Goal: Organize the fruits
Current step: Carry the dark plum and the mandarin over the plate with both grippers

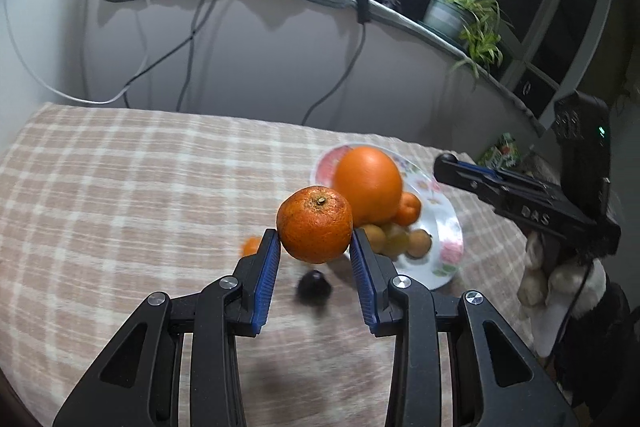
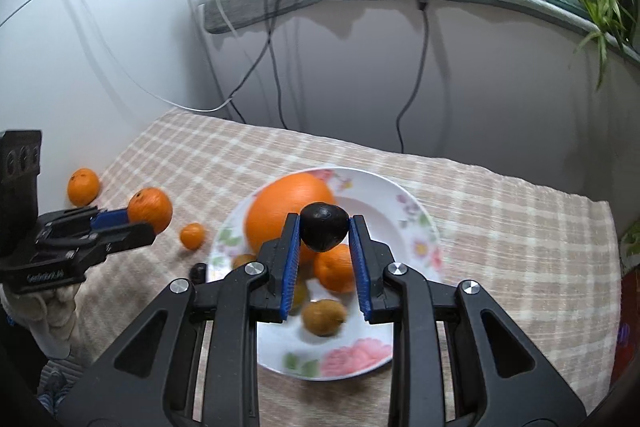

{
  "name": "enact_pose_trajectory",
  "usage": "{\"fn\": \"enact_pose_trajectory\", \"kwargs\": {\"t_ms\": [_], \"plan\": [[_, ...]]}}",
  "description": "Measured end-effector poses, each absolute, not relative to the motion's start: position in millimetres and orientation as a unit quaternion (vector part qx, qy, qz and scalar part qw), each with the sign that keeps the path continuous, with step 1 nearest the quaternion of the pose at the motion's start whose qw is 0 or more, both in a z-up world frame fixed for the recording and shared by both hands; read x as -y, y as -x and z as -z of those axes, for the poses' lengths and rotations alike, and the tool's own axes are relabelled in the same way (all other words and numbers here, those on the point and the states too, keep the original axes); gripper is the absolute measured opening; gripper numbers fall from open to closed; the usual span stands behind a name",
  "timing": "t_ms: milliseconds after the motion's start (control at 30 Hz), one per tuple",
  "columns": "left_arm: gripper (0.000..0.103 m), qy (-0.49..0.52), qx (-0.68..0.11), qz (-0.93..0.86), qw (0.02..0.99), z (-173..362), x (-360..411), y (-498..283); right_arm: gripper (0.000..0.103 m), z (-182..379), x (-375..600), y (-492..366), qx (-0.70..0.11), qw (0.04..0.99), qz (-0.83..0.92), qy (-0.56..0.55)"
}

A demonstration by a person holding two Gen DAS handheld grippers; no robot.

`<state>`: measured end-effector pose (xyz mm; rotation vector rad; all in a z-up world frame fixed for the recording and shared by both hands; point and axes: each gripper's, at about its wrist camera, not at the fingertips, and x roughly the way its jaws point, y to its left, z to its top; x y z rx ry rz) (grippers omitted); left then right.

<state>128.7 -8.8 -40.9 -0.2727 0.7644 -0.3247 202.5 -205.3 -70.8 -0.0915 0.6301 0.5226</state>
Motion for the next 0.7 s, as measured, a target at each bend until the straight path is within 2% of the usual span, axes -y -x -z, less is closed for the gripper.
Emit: {"fn": "enact_pose_trajectory", "kwargs": {"t_ms": [700], "plan": [[0.034,0.063,-0.392,0.218,0.891,43,102,-132,0.025,96,239,-248,-0.337,0.912,-0.232,0.014]]}}
